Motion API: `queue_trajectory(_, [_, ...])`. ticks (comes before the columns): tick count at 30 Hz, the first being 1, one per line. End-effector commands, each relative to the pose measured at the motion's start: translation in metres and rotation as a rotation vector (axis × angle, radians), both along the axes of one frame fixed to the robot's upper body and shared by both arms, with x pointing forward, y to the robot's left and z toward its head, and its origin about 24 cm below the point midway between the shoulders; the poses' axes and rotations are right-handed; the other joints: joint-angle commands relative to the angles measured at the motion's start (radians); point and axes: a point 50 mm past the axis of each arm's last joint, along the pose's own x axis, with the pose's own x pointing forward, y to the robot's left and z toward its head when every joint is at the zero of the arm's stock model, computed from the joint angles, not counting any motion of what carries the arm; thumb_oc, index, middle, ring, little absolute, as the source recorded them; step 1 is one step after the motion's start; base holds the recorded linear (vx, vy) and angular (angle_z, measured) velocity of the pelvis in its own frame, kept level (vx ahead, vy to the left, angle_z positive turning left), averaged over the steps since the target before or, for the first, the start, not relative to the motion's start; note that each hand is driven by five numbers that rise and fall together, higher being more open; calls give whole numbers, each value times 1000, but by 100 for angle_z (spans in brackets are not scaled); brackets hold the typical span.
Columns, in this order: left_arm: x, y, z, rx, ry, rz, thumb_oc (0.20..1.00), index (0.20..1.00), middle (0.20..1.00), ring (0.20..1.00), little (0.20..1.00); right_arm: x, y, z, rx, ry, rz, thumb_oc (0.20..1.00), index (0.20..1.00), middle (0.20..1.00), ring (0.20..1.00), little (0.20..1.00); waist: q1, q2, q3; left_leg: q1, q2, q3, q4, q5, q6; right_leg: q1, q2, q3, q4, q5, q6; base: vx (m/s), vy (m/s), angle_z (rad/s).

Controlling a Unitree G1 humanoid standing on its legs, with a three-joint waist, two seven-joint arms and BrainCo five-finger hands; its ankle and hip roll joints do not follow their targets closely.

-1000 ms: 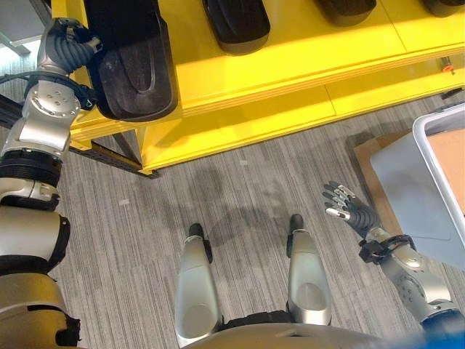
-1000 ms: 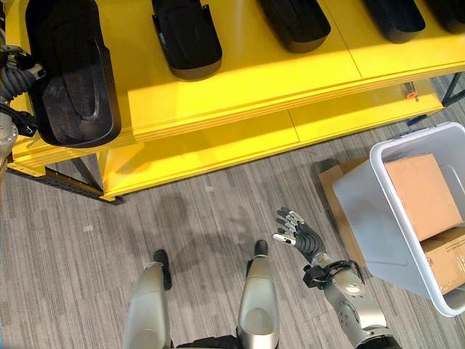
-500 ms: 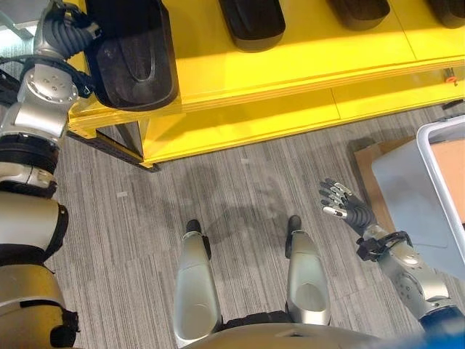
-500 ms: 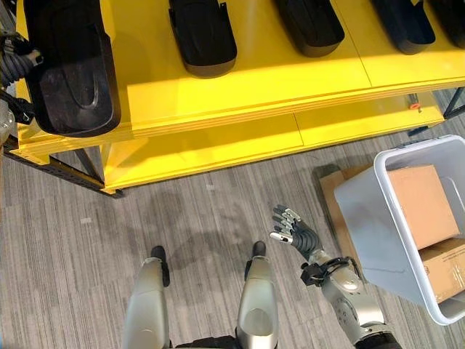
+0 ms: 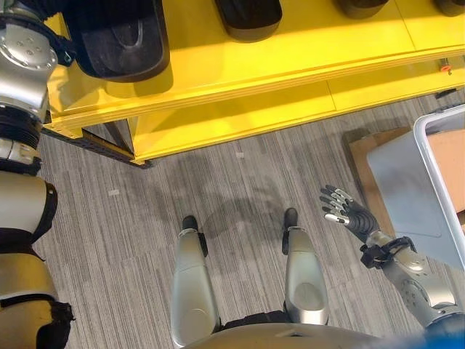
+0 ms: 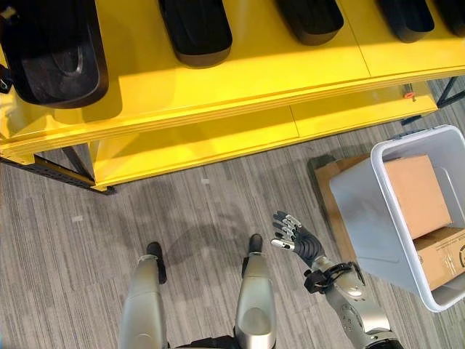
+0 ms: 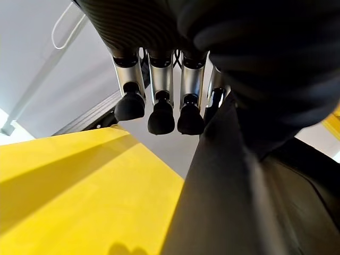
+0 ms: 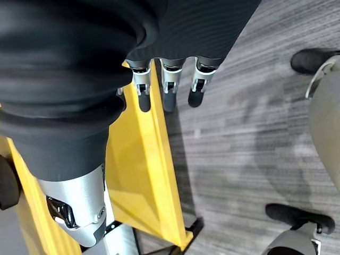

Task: Move parts from the plastic box to the shelf.

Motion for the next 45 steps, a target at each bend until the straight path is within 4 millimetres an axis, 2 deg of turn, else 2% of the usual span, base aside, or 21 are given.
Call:
queue_trajectory(1, [-25,26,27,-30,-105,65,200,200,200,200,200,-2,-18,8,-5,-29,-40,1000,1000,1000,1000,1000,-15,-5,-83,43,-22,72,59,-163,83,-1,34,53,-73,-23,-67,0,0,0])
queue_trajectory(9, [-26,28,29,-34,-110,73,200,200,200,200,200,-5,-18,5,4,-16,-44,1000,1000,1000,1000,1000,-15,-11,-79,18,-19,75,76,-168,88,-15,37,58,-84,-14,-65,3,10,-1])
queue_trajectory(10, [-26,30,28,-39,-111,85,533,533,533,533,533,-6,-18,4,7,-8,-41,1000,1000,1000,1000,1000,-14,-10,-79,16,-21,74,82,-174,89,-19,36,61,-77,-17,-66,10,42,-6])
queue_trajectory(11, [-26,31,27,-45,-108,90,1000,1000,1000,1000,1000,-7,-17,3,9,-4,-39,1000,1000,1000,1000,1000,-14,-10,-79,16,-22,76,84,-176,90,-19,35,62,-76,-18,-66,6,27,-6])
queue_trajectory(28, [-24,31,27,-101,-122,80,1000,1000,1000,1000,1000,-10,-23,6,-12,2,-28,1000,1000,1000,1000,1000,-18,-12,-77,16,-16,74,102,-178,86,-35,42,75,-40,-31,-72,-4,-2,-1])
queue_trajectory(36, [-22,29,20,-135,-131,39,1000,1000,1000,1000,1000,-10,-26,8,-31,-2,-29,1000,1000,1000,1000,1000,-9,-6,-76,48,-15,69,75,-157,74,-15,41,69,-30,-37,-76,-8,-10,-1])
queue_trajectory(42, [-18,5,11,-100,-175,-104,1000,1000,1000,1000,1000,-9,-26,8,-34,-14,-29,1000,1000,1000,1000,1000,13,18,-77,103,-23,54,9,-114,51,33,28,46,-30,-48,-86,-29,-55,6])
queue_trajectory(43, [-18,-3,3,-73,-175,-150,1000,1000,1000,1000,1000,-9,-24,9,-26,-26,-29,1000,1000,1000,1000,1000,18,21,-79,109,-31,52,-23,-69,49,46,18,32,-44,-25,-92,-76,-89,13])
queue_trajectory(45, [-19,-11,-10,-48,-173,-197,1000,1000,1000,1000,1000,-10,-23,9,-24,-33,-29,1000,1000,1000,1000,1000,29,32,-85,137,-34,40,-65,-45,38,72,16,16,-49,-29,-94,-21,-91,28])
